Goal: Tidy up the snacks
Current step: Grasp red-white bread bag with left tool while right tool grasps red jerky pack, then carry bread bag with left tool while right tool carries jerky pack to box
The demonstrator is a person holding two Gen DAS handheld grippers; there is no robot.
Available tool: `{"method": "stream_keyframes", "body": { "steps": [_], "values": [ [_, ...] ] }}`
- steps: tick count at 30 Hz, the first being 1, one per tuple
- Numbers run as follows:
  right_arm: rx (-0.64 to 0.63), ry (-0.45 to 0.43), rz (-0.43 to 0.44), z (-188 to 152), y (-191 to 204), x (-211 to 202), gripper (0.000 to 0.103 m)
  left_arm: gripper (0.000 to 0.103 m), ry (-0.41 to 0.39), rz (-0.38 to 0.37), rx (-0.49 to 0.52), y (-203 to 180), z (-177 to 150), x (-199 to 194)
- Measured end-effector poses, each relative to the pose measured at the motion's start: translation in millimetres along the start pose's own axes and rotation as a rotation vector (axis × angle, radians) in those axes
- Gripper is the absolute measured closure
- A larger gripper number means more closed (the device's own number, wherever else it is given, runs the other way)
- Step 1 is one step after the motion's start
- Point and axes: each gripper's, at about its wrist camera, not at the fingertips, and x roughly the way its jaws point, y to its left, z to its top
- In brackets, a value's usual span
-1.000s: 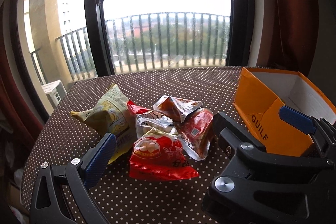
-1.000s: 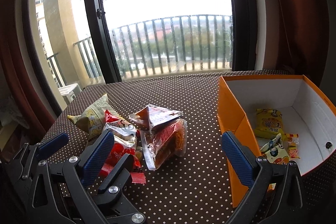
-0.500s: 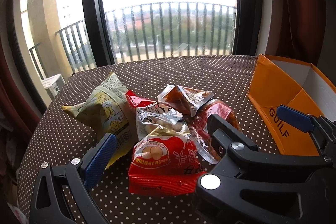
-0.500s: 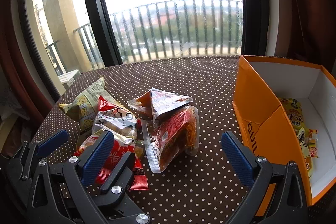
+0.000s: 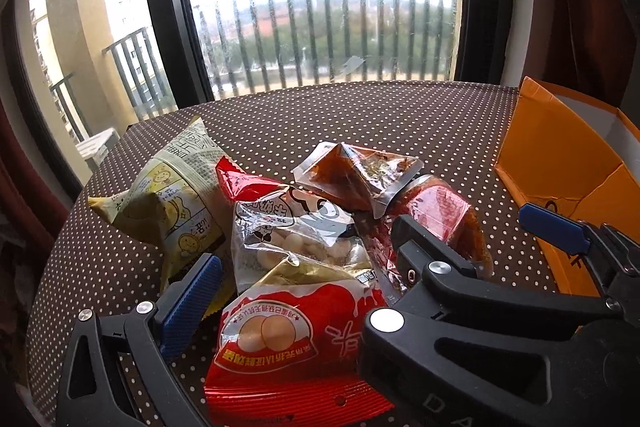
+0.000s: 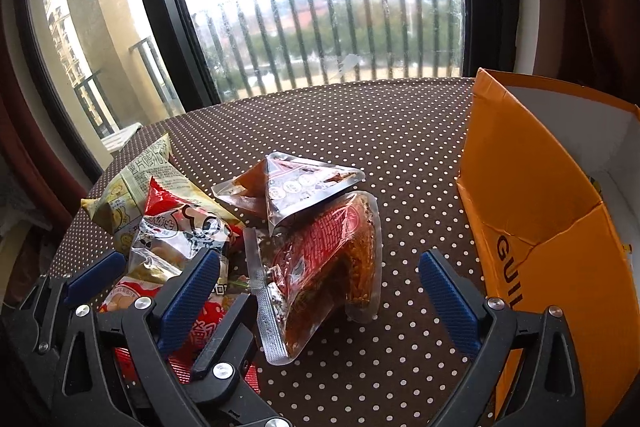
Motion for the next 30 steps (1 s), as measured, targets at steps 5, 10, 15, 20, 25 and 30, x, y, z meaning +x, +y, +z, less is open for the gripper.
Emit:
{"method": "stream_keyframes", "body": {
  "steps": [5, 10, 15, 20, 25, 30],
  "values": [
    [0.013, 0.049, 0.010, 1, -4, 20, 0.012, 0.002, 0.027, 0.026, 0.006, -3, -2, 11],
    [0.020, 0.083, 0.020, 0, -7, 37, 0.019, 0.006, 0.043, 0.056, 0.009, -2, -4, 19],
    [0.015, 0.121, -0.001, -2, -9, 51, 0.035, 0.023, 0.065, 0.049, -0.004, 1, -7, 24],
    [0.015, 0.114, -0.009, -4, -9, 51, 0.050, 0.026, 0.062, 0.045, -0.012, -2, -8, 19],
    [0.009, 0.106, 0.000, -8, -9, 45, 0.057, 0.032, 0.045, 0.053, 0.001, -8, -10, 16],
    [0.011, 0.098, 0.004, -13, -11, 37, 0.059, 0.038, 0.043, 0.034, -0.013, -10, -14, 10]
  ]
}}
